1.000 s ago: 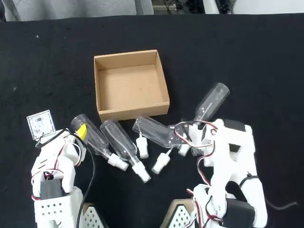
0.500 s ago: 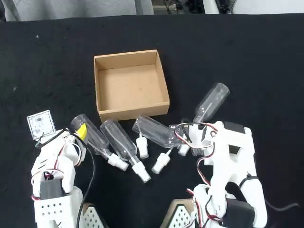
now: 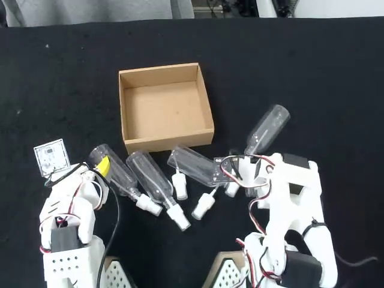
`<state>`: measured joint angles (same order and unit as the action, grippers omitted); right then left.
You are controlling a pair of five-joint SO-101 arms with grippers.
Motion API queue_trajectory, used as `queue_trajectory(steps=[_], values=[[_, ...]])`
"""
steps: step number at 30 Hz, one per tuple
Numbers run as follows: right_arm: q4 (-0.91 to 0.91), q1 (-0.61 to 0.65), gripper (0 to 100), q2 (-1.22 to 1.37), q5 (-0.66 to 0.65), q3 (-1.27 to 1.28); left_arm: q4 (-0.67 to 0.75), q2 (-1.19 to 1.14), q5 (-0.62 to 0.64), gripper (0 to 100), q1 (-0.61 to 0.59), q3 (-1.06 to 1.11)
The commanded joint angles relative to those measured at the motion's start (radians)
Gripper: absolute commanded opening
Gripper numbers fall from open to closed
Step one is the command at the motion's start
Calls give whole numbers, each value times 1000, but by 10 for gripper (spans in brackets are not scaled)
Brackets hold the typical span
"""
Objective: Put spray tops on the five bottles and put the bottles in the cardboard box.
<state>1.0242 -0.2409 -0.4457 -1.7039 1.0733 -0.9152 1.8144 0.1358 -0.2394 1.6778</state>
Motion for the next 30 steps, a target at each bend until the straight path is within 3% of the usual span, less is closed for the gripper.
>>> queue_trajectory(steps=[1,8,18,26,30], values=[[-40,-32,134,-50,98,-8,0,14,-2,231,-2,22],[-89,-29,134,-50,273,-28,0,14,-2,231,-2,22],[-87,-28,134,-50,674,-113,0,14,-2,231,-2,22],[-86,-34,134,-51,819,-116,0,14,-2,231,-2,22],[23,-17,134,-51,873,-186,0,14,-2,231,-2,22]])
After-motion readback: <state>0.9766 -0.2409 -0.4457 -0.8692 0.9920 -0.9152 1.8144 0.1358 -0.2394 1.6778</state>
